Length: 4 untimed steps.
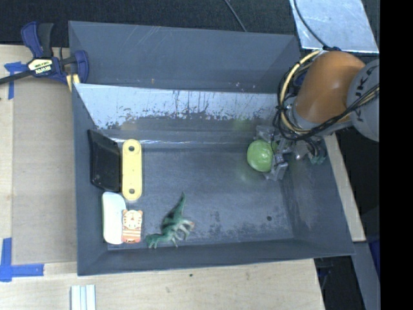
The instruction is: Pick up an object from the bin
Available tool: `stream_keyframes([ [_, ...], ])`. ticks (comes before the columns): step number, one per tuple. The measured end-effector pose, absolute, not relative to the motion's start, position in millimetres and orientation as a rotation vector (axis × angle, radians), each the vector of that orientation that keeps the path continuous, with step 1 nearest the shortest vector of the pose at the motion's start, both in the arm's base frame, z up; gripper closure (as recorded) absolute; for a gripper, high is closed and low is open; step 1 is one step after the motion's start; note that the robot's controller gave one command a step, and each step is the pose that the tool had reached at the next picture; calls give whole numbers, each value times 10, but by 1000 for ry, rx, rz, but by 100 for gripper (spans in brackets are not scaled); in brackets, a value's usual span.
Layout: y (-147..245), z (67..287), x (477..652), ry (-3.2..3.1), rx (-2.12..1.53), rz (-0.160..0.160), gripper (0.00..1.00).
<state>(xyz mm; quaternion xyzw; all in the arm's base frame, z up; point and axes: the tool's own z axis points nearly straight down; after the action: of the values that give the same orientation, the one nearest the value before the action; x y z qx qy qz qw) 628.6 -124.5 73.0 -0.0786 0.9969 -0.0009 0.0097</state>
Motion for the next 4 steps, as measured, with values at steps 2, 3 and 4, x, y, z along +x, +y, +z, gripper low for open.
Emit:
stream_keyframes([
  [2, -1241, 846, 6261, 3120, -245, 0, 100],
  [3, -1245, 1086, 6279, 3113, -243, -3, 100],
  [4, -1250, 1274, 6282, 3110, -239, -3, 100],
])
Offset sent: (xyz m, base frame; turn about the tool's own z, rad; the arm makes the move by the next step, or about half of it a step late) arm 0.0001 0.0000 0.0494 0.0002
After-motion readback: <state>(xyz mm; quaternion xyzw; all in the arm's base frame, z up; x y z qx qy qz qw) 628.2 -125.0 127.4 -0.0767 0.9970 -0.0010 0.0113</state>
